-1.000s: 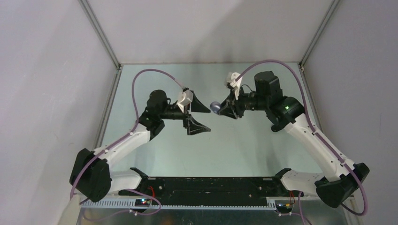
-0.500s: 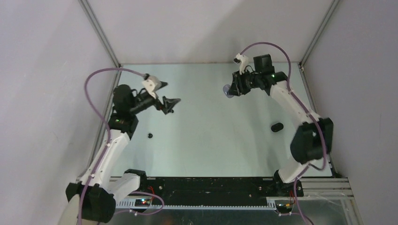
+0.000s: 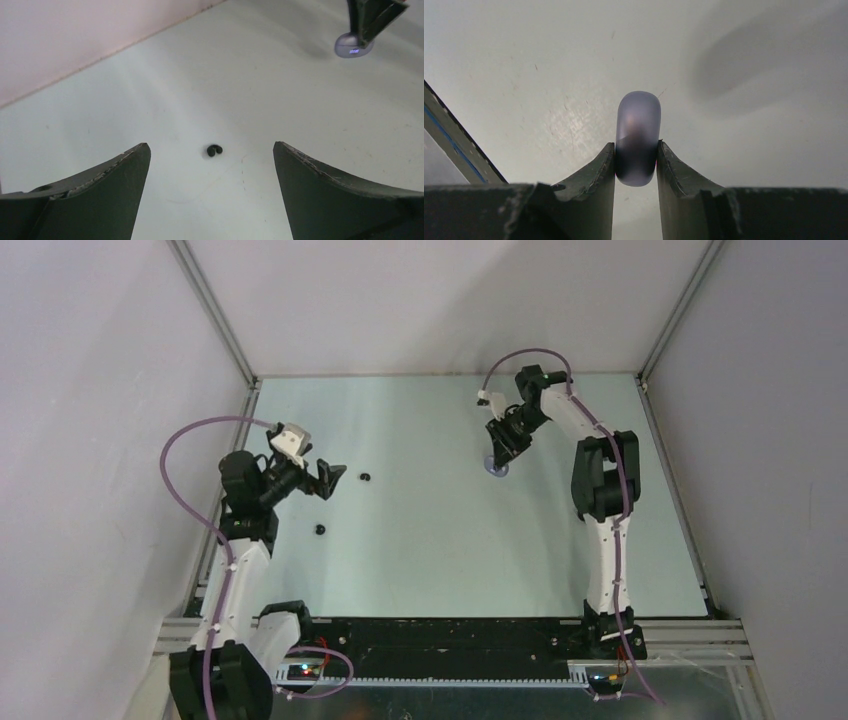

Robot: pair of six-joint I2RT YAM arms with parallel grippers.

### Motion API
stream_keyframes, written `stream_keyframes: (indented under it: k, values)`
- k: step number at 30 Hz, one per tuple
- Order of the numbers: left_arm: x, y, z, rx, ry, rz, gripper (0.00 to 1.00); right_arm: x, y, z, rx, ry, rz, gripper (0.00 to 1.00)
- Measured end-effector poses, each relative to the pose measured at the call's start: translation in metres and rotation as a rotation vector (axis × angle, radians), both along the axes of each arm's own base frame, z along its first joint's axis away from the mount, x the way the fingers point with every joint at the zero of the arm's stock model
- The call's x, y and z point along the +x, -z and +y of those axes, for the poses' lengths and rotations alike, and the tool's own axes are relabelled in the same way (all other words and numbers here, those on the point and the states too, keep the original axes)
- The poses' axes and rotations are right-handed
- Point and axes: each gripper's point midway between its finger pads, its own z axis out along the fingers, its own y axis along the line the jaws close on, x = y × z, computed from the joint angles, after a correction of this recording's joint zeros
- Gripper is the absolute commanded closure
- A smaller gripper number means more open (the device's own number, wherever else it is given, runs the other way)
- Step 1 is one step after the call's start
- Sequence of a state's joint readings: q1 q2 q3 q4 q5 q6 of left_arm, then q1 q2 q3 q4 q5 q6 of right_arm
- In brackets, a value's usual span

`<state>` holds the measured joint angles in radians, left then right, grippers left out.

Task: Insert the wireless bluetooth earbuds into the charging case
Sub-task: Place the charging case at the center of the board.

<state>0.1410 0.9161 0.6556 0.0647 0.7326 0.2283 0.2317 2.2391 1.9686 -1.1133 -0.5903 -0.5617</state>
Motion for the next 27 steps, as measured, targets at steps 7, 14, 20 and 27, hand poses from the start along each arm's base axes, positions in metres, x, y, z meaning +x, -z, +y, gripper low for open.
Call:
stream_keyframes:
  k: [7, 14, 20, 27]
  values:
    - [-0.007, 0.012, 0.006, 0.008, -0.042, 0.008, 0.01, -0.022, 0.019, -0.007, -0.097, -0.187, 0.027, 0.87]
    - [-0.008, 0.008, 0.005, 0.009, -0.039, -0.007, 0.01, -0.021, 0.043, -0.010, -0.183, -0.240, 0.036, 0.75]
    - [-0.009, 0.008, 0.003, 0.007, -0.025, -0.007, 0.01, -0.015, 0.043, -0.014, -0.211, -0.214, 0.023, 0.65]
    - [-0.010, 0.008, 0.002, 0.005, -0.017, -0.007, 0.01, 0.008, 0.046, -0.019, -0.269, -0.178, -0.063, 0.57]
